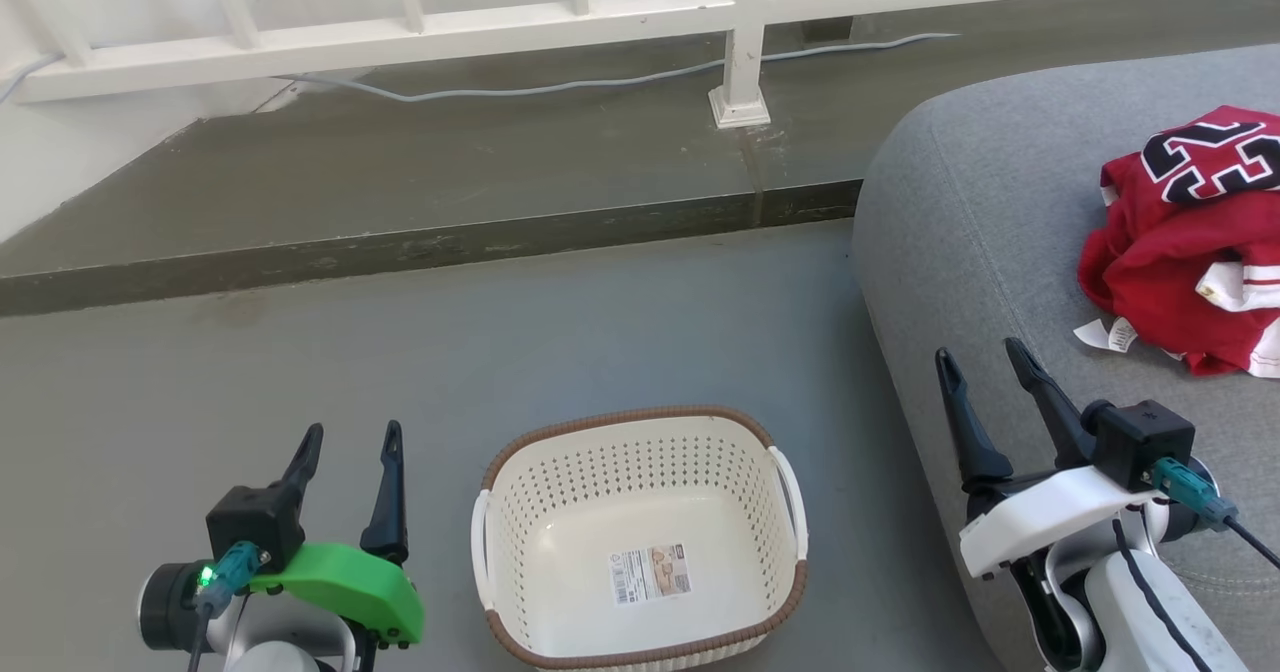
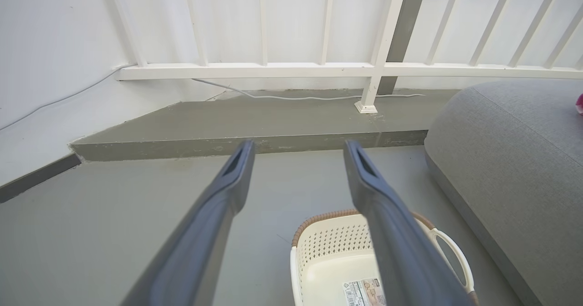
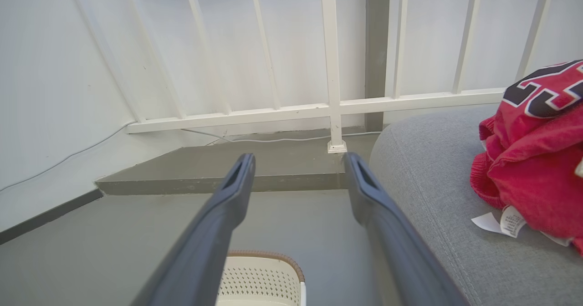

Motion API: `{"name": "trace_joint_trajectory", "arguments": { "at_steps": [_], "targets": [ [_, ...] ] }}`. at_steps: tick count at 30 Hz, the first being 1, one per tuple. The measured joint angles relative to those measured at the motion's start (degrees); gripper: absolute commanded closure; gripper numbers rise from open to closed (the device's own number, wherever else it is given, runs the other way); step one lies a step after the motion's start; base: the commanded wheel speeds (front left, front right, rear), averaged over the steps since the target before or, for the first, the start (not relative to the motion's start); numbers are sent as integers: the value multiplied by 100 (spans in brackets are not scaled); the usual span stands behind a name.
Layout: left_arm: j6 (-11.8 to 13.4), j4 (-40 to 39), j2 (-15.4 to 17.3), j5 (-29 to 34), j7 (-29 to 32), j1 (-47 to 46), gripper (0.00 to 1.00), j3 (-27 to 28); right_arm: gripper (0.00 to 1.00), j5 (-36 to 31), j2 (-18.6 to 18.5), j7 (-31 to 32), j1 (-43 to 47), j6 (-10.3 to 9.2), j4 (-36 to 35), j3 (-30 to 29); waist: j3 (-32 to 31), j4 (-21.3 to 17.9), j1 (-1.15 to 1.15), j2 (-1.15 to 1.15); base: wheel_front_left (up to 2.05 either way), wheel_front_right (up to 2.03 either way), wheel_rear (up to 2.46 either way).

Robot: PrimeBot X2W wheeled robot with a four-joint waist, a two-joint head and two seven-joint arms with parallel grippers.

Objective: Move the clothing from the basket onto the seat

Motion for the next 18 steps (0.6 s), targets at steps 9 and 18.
{"name": "trace_joint_trajectory", "arguments": {
  "at_steps": [9,18],
  "targets": [
    [0,1,-77,47,12,12,0,10,0,1,-4,46,115,-49,-105,-1,13,18,0,0,0,0,0],
    [0,11,-91,227,13,42,0,59,0,4,-4,99,115,-51,-223,-3,37,29,0,0,0,0,0]
  ]
}}
